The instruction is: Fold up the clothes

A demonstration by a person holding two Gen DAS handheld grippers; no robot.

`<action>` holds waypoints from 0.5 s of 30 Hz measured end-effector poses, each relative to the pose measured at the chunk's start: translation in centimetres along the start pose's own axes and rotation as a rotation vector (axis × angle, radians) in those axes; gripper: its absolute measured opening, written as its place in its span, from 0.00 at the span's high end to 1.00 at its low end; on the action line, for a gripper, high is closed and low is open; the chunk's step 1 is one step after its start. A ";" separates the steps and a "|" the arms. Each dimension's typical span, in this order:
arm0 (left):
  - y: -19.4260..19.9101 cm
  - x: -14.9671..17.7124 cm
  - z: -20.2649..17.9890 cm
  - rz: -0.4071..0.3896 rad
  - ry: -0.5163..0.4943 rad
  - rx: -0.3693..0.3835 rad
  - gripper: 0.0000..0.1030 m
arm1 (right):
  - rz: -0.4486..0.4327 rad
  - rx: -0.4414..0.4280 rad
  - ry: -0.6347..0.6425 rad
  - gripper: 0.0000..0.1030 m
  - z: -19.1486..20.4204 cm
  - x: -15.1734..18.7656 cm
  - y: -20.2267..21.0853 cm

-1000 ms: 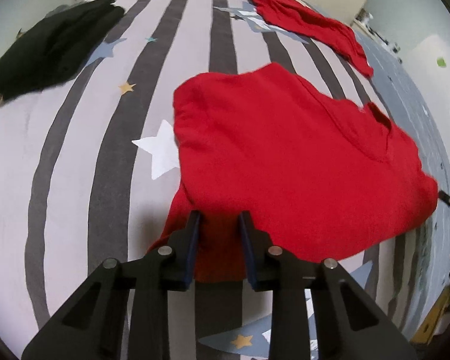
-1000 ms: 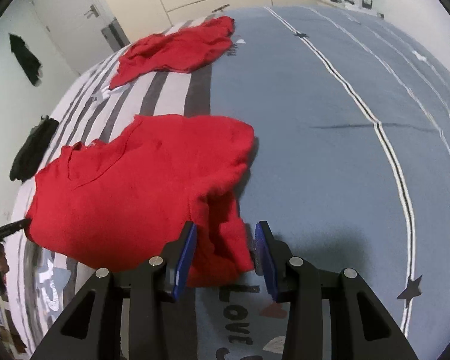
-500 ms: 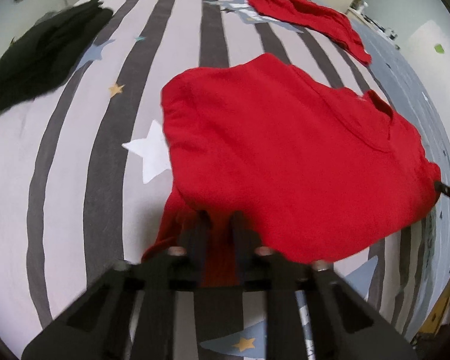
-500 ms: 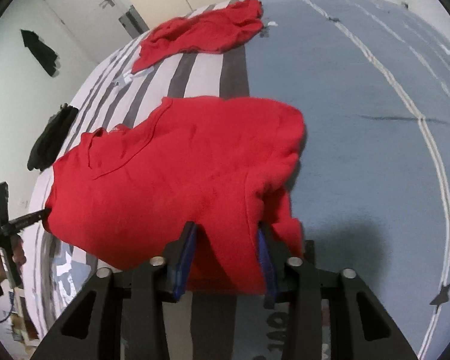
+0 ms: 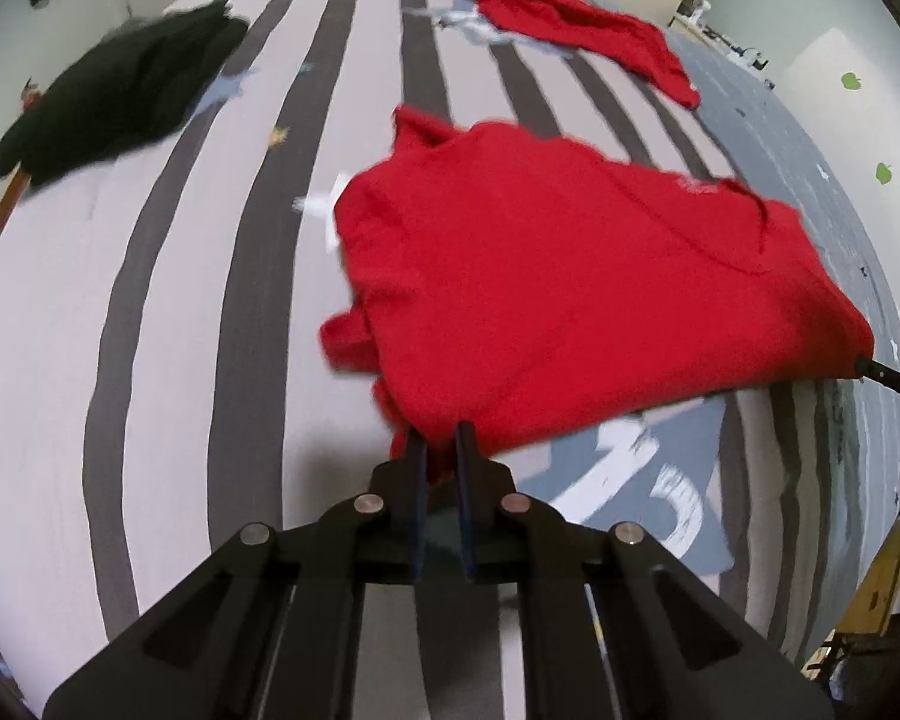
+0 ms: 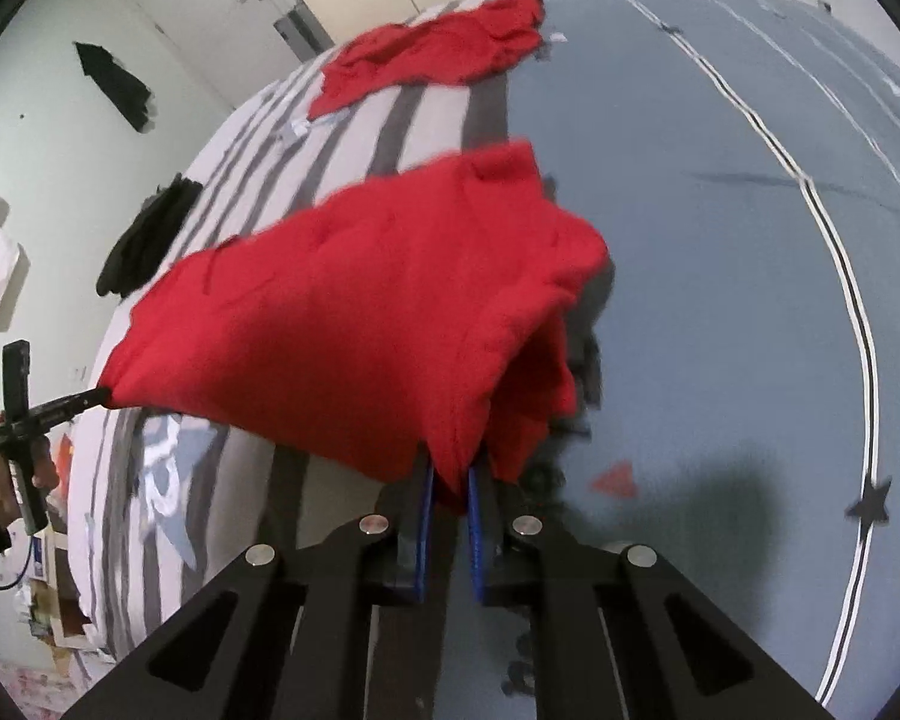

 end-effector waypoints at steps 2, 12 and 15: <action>-0.1 0.5 -0.2 0.012 0.006 -0.007 0.94 | 0.007 -0.001 -0.017 0.92 -0.5 0.6 -0.4; -1.6 -1.8 -0.6 -0.033 0.032 -0.017 0.90 | -0.012 0.026 -0.006 0.78 -0.1 -0.8 -1.5; -2.0 -2.8 -0.7 -0.044 0.059 -0.008 0.85 | -0.011 0.017 -0.021 0.74 0.2 -1.8 -2.0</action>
Point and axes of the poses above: each gripper's, at about its wrist camera, not at the fingertips, and y roughly against the way its jaws point, z to its left, x to its underside, the point moved 8 cm from there along -y, roughly the way its jaws point, and after that the axes turned 3 degrees about -z, right-handed, at the moved point
